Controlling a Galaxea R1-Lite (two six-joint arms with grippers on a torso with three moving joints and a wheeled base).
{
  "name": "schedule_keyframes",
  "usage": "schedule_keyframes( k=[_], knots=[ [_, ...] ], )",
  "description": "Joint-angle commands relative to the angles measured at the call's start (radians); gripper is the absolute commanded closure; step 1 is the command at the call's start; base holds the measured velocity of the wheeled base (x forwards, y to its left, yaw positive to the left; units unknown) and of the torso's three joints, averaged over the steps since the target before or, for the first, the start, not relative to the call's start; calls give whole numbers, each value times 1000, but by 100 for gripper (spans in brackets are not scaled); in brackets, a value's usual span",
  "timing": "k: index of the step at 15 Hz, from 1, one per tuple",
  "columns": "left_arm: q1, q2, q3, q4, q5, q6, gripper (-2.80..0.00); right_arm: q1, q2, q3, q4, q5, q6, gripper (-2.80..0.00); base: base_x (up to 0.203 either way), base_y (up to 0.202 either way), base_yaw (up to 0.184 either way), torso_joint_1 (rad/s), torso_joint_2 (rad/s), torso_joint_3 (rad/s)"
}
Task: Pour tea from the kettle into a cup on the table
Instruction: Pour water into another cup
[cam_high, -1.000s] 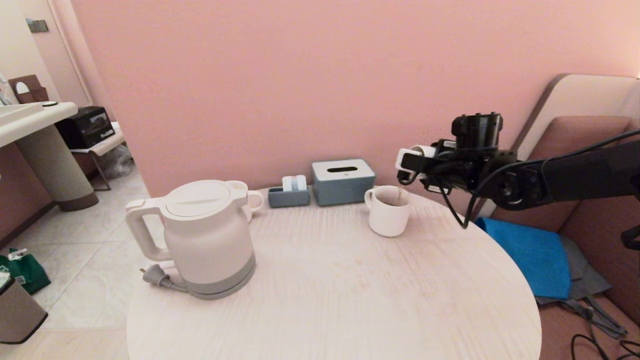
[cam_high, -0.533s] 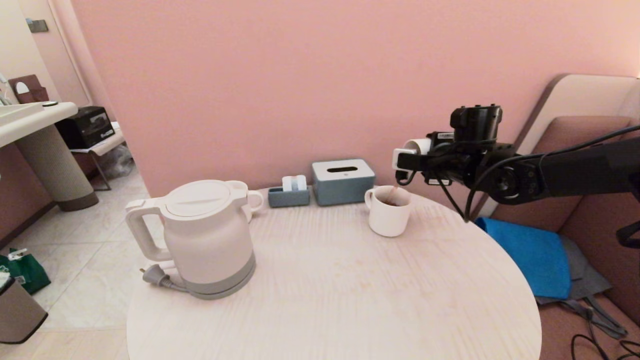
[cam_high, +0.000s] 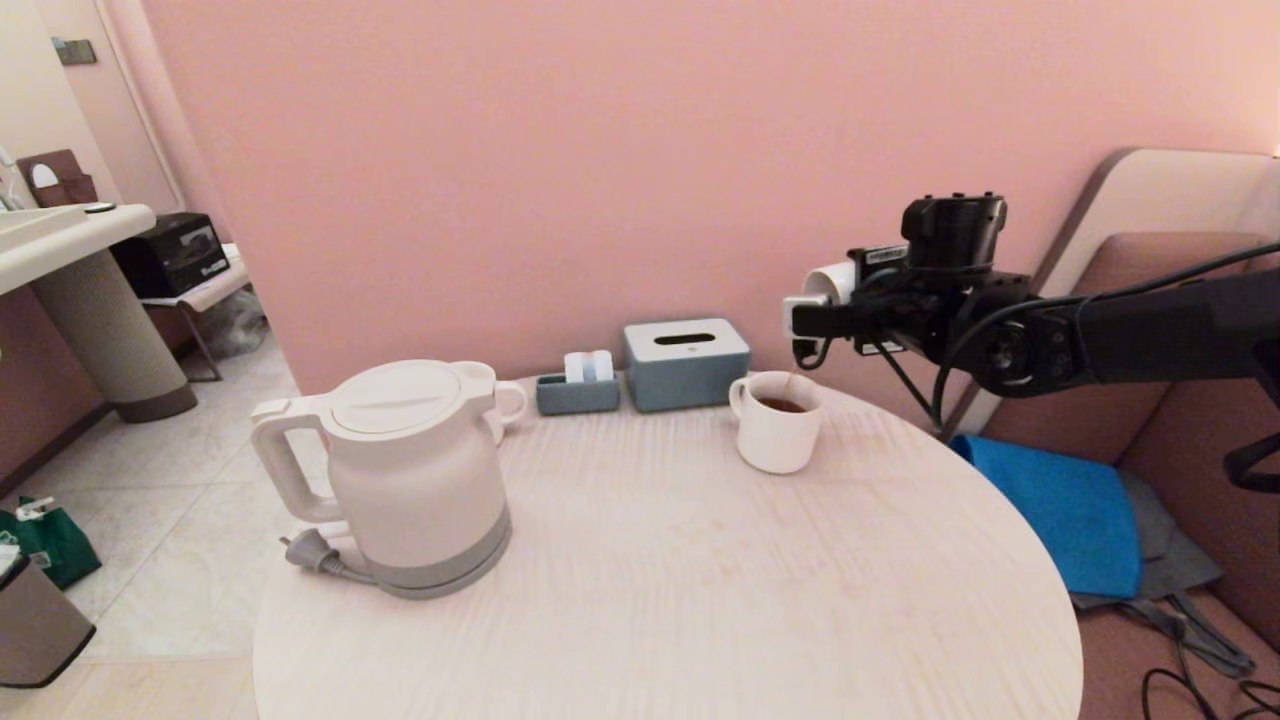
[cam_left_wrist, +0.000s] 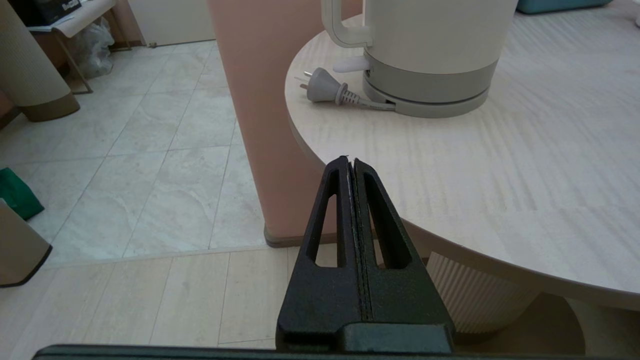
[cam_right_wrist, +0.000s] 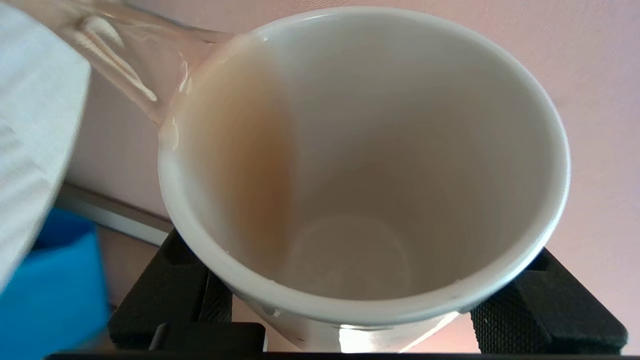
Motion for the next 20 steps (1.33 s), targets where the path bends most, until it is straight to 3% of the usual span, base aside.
schedule_keyframes(
  k=[1,4,11,13,14,17,20],
  knots=[
    [0,1,0,0,0,0,0,0,4,0,-46,-7,-65,0,0,0,0,0,0,0],
    [0,1,0,0,0,0,0,3,34,1,-169,-5,-168,0,0,0,0,0,0,0],
    [0,1,0,0,0,0,0,25,27,20,-169,-7,-186,0,0,0,0,0,0,0],
    [0,1,0,0,0,0,0,25,20,26,-168,-3,-157,0,0,0,0,0,0,0],
    [0,1,0,0,0,0,0,25,11,31,-163,-4,-105,0,0,0,0,0,0,0],
    [0,1,0,0,0,0,0,23,-44,42,-50,-7,205,0,0,0,0,0,0,0],
    [0,1,0,0,0,0,0,4,-112,77,73,1,633,0,0,0,0,0,0,0]
  ],
)
